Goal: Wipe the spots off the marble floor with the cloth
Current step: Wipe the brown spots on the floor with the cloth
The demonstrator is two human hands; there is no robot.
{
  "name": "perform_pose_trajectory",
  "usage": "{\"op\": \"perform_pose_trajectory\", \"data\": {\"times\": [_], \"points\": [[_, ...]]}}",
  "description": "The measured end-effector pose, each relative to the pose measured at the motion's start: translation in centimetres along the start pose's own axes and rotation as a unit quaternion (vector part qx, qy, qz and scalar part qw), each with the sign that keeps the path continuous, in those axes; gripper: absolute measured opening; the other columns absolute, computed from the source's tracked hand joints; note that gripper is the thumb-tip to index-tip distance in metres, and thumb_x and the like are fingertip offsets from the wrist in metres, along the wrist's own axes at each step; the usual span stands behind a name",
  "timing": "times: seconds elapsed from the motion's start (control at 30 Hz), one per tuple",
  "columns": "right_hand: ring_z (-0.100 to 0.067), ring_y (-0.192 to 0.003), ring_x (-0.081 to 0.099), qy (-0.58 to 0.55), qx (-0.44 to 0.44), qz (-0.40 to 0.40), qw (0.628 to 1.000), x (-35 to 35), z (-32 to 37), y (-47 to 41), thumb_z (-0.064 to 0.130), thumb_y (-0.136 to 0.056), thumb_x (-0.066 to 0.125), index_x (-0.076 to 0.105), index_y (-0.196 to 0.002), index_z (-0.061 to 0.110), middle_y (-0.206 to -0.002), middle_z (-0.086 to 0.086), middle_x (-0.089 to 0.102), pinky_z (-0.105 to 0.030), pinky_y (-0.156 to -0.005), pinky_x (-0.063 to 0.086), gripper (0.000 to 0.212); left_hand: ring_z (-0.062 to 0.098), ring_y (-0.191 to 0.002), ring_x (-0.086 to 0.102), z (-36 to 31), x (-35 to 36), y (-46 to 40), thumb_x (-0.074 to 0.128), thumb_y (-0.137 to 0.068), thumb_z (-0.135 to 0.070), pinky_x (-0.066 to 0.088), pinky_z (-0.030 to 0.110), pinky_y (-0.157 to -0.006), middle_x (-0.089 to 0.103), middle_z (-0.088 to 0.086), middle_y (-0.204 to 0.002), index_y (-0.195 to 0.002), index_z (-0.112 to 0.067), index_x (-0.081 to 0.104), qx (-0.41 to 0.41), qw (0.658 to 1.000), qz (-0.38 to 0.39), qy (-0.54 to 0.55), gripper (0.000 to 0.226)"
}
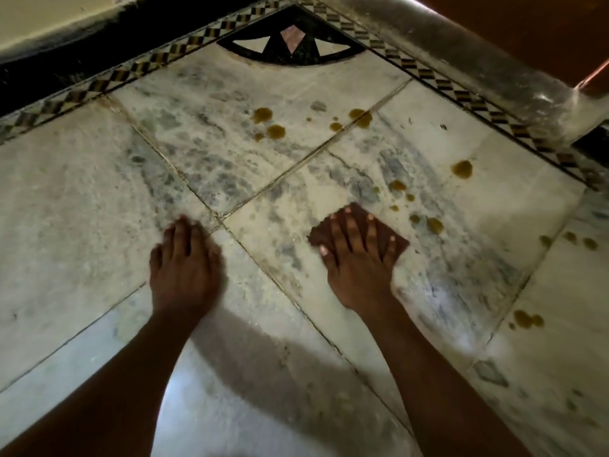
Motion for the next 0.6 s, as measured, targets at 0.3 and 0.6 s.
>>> {"op": "perform_pose_trajectory", "data": {"times": [0.3,0.6], "points": [[-0.025,-0.165,0.009,0.01,0.05,-0.013,0.999,-1.4,-6.9,2.8,0.058,-0.105,0.013,0.027,-0.165,0.042,-0.177,0.009,0.015,-0.061,-0.128,0.001,0.063,0.026,-0.166,0.023,-12.0,2.2,6.6,0.028,-0.108,-0.052,0.027,0.054,-0.131,0.018,0.004,-0.18,-0.169,-0.025,0.027,0.146,0.988,-0.001,0.06,0.067],[-0.024,-0.164,0.018,0.014,-0.086,-0.015,0.996,-1.9,-5.2,11.2,0.053,-0.109,0.029,0.026,-0.165,0.043,-0.176,0.011,0.022,-0.064,-0.127,0.011,0.056,0.029,-0.163,0.029,-12.1,1.6,7.1,0.029,-0.107,-0.053,0.025,0.052,-0.129,0.026,0.008,-0.178,-0.167,-0.025,0.035,0.133,0.989,-0.02,0.065,0.066]]}}
Point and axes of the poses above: each hand's wrist, its own y-axis away from the middle knuckle, its own x-axis out of the palm, z = x × y, the point moved 9 cm from there along -y, towards the middle knuckle
